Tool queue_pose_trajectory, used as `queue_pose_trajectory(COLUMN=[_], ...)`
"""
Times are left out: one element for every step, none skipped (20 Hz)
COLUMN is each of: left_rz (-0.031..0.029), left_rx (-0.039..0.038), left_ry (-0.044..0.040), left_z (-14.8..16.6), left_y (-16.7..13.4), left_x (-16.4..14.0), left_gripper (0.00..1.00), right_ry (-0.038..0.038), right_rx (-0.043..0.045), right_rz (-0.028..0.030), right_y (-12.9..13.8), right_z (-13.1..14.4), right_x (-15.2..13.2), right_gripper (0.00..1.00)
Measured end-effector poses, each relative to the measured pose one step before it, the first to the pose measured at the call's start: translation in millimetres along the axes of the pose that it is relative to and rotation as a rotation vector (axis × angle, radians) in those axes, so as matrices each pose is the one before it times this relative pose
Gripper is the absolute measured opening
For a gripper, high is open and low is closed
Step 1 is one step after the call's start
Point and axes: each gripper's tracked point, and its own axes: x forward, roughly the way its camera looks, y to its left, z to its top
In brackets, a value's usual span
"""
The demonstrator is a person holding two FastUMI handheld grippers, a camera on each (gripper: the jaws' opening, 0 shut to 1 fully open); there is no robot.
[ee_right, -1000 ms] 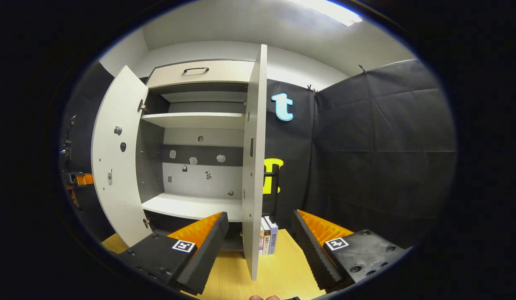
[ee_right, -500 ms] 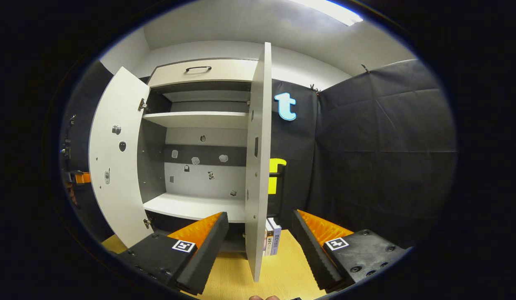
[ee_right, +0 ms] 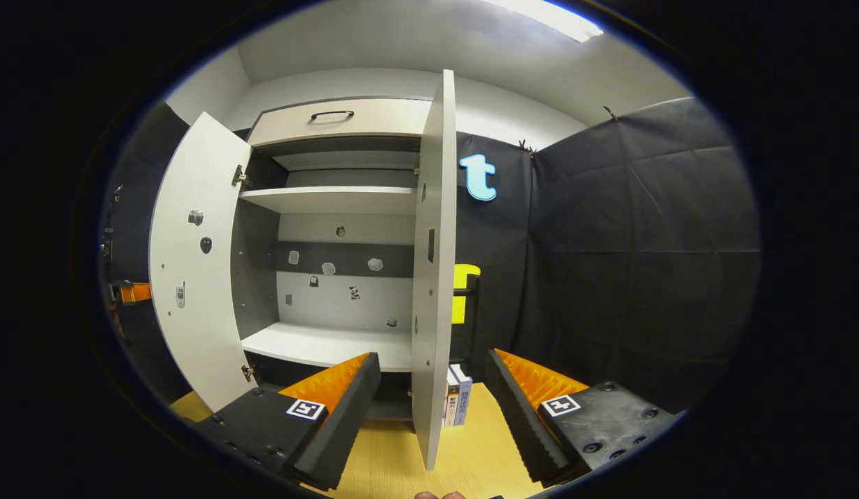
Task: Open the right door of the double-door shoe cabinet with the right hand, and open the left door with the left hand.
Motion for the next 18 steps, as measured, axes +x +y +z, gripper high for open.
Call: queue_pose_trajectory(left_rz=[0.00333,0.00471,0.00449,0.00413,0.00564,0.00373,0.00249,0.00560,0.00151,0.00059,-0.00225,-0.00507,-0.00513,0.00045,-0.00034,-0.00606,-0.00544,-0.00755], left_rx=[-0.00027,0.00209,0.00376,0.00578,0.00580,0.00830,0.00988,0.01044,0.00494,-0.00269,-0.00906,-0.00944,-0.00411,0.00091,0.00324,0.00158,-0.00021,-0.00423], left_ry=[-0.00223,-0.00304,-0.00444,-0.01415,-0.02153,-0.01828,-0.00975,-0.00417,-0.00616,-0.00381,-0.00280,-0.00135,-0.00055,0.00188,0.00451,0.00725,0.00877,0.00758], left_z=[-0.30,0.62,1.84,2.08,4.64,3.61,3.14,1.49,3.03,2.06,1.78,0.88,1.00,-0.83,-0.38,-1.93,-2.40,-2.06], left_y=[-1.15,0.25,-0.35,0.37,0.50,0.46,0.52,2.16,0.35,-2.10,-2.99,-5.35,-3.98,-1.85,-2.26,-3.77,-3.70,-5.32], left_x=[-0.93,-1.18,-0.11,-2.68,-2.30,-0.34,-1.53,-2.51,-2.00,-0.83,-1.79,-2.70,-1.71,-1.05,-1.44,-1.33,-1.20,-1.43], left_gripper=[0.06,0.10,0.10,0.06,0.07,0.09,0.11,0.15,0.16,0.19,0.27,0.36,0.42,0.47,0.49,0.51,0.53,0.59], right_ry=[0.00021,0.00064,0.00097,0.00002,0.00067,0.00089,0.00156,0.00094,0.00118,-0.00124,-0.00144,-0.00400,-0.00557,-0.00990,-0.01068,-0.00601,-0.00253,-0.00179], right_rx=[0.00136,0.00005,-0.00063,0.00004,0.00013,0.00030,0.00031,0.00174,0.00323,0.00433,0.00317,0.00262,0.00252,0.00067,-0.00329,-0.00598,-0.00509,-0.00198], right_rz=[0.00408,0.00215,0.00280,0.00222,0.00276,0.00186,0.00170,0.00042,0.00122,0.00258,0.00383,0.00831,0.00825,0.00042,0.00000,0.00427,0.00474,0.00309], right_y=[1.00,0.14,0.90,0.90,-0.16,0.45,-0.08,0.51,0.67,0.39,0.21,3.03,2.34,0.33,0.25,1.61,1.66,2.11], right_z=[0.09,0.14,-0.48,0.42,0.04,0.28,-0.49,-0.21,0.33,1.00,0.65,0.66,1.36,2.88,2.59,1.60,0.43,1.48], right_x=[0.19,0.74,-0.09,0.29,-0.37,0.28,-0.16,-0.01,-0.14,1.05,0.44,-0.18,-0.81,0.21,0.37,0.13,-0.05,1.31], right_gripper=[0.97,0.97,0.97,0.97,0.97,0.97,0.97,0.97,0.97,0.97,0.97,0.97,0.97,0.97,0.97,0.97,0.97,0.97])
